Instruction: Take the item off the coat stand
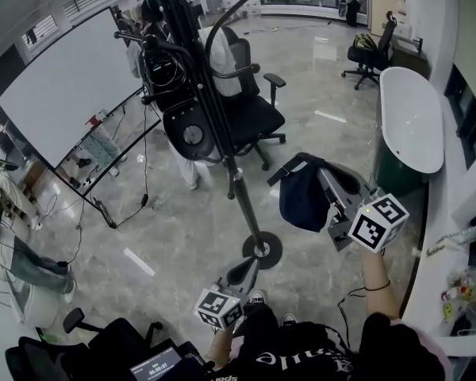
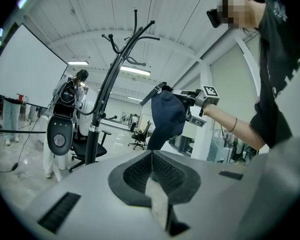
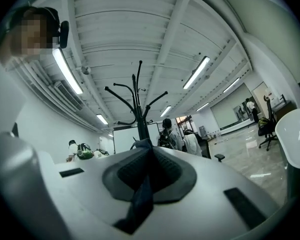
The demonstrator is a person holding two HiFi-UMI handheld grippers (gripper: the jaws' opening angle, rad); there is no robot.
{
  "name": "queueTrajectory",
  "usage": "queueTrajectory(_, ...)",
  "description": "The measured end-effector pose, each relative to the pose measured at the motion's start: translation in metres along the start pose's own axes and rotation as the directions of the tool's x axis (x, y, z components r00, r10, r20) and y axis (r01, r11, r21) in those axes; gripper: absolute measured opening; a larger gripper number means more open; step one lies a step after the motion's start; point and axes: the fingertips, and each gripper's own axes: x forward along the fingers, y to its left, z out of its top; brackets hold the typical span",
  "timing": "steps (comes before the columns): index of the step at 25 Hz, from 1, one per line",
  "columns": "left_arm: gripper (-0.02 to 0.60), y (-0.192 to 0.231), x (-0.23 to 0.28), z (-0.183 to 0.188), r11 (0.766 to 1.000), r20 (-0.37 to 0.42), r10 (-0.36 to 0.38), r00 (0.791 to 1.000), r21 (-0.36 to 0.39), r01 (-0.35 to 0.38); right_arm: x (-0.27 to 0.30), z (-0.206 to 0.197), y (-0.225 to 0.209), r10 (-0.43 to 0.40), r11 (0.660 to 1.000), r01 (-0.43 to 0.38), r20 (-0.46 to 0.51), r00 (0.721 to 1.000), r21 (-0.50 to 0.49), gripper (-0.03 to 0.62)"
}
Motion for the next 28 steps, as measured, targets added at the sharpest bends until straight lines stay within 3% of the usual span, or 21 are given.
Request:
queueTrajectory(9,0.006,-0.012,-0.050,-0.022,0.994,-0.005,0.109,0.994,-0.025,-0.109,-0.030,-0.071,0.045,0.082,0.991,-0.075,-0.066,0.994,0.107,0.031)
queueTrajectory(13,0.006,-0.010,-0.070,-0.030,0.992,0.001,0.125,0.992,-0.024,-0.125,-0.047,-0.102,0.069,0.080,0.988,-0.065,-0.107,0.991,0.137,0.031)
queueTrajectory(21,0.006,-0.024,-0.132,-0.032,0.998,-0.018,0.051,0.999,-0.024,-0.052,-0.079,-0.143,0.132,0.005,0.987,0.020,-0.153,0.988,0.160,0.031)
queueTrajectory(28,0.006,-0.022,-0.234,-0.046,1.000,-0.006,-0.005,1.000,-0.005,0.005,-0.102,-0.197,0.244,-0.058,0.975,0.090,-0.154,0.986,0.205,0.031)
